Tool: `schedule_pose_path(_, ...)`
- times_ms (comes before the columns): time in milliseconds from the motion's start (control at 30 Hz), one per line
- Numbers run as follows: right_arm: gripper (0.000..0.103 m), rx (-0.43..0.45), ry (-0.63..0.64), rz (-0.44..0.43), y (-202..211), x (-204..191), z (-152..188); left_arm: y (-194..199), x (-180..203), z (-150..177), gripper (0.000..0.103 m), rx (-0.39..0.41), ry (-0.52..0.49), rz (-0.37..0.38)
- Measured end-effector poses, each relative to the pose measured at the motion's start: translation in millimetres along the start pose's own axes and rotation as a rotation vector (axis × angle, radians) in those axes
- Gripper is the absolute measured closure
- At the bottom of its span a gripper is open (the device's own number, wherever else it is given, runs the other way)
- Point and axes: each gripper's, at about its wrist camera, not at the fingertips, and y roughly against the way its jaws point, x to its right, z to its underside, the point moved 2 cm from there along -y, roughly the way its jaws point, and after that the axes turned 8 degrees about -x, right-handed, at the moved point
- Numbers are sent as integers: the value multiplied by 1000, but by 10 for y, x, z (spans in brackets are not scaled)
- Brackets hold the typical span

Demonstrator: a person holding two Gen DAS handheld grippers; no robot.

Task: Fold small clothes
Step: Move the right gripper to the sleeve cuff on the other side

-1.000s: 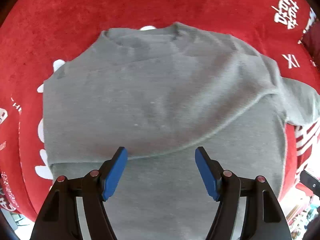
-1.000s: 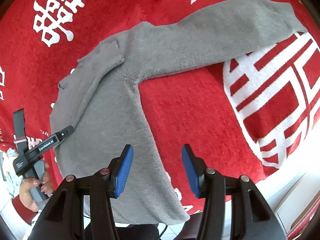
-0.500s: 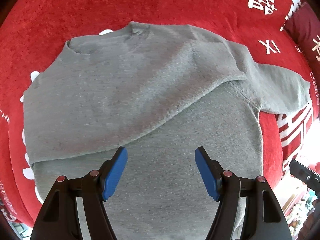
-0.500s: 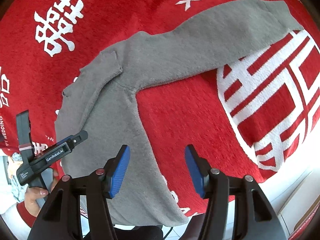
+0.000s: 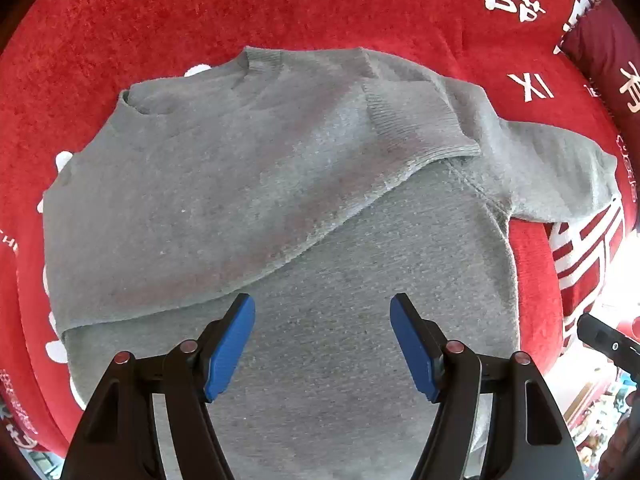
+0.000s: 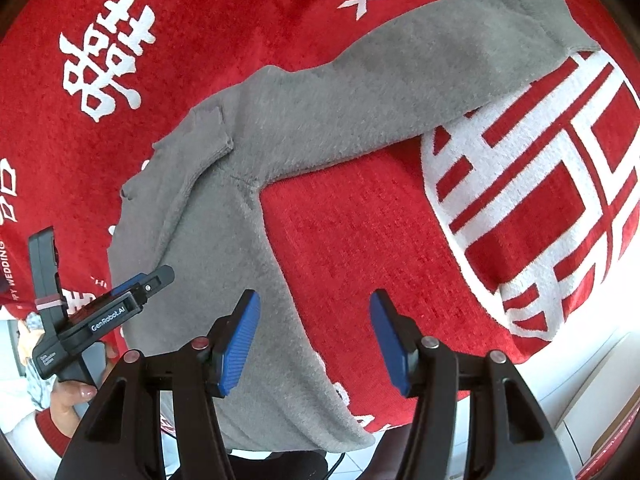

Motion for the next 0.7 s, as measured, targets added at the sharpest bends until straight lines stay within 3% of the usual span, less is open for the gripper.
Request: schedule_pose_path(700, 42, 1, -39, 8, 37, 176, -76, -64, 162, -47, 32, -12, -27, 10)
